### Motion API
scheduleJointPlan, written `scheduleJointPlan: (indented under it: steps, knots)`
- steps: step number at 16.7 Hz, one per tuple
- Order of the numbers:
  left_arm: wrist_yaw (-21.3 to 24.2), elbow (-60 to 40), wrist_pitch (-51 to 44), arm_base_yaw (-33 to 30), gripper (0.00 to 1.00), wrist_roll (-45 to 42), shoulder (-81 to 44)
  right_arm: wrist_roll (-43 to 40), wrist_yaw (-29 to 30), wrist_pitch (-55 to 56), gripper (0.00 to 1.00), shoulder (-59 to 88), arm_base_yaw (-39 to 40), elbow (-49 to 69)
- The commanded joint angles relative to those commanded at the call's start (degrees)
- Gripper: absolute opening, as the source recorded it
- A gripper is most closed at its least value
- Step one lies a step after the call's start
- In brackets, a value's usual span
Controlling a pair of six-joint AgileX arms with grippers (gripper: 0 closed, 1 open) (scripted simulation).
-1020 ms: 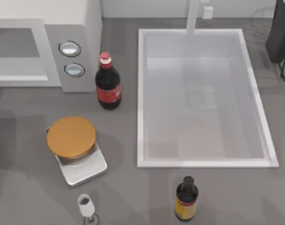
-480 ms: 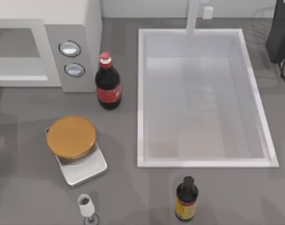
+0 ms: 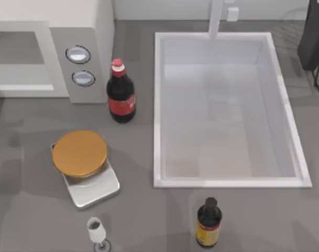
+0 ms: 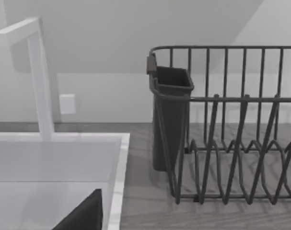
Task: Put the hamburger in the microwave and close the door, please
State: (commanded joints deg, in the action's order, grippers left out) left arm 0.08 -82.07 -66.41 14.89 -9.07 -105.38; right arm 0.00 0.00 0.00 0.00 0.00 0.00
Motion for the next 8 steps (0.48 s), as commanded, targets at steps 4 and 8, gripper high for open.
scheduleJointPlan:
  steps: [4, 8]
  knots:
    - [0.3, 0.7, 1.9, -0.1, 0.0, 0.0, -0.8, 0.0, 0.0, 0.0, 1.0, 0.0, 0.0, 0.0]
    - [2.0, 3.2, 12.7, -0.2, 0.0, 0.0, -3.0, 0.0, 0.0, 0.0, 1.0, 0.0, 0.0, 0.0]
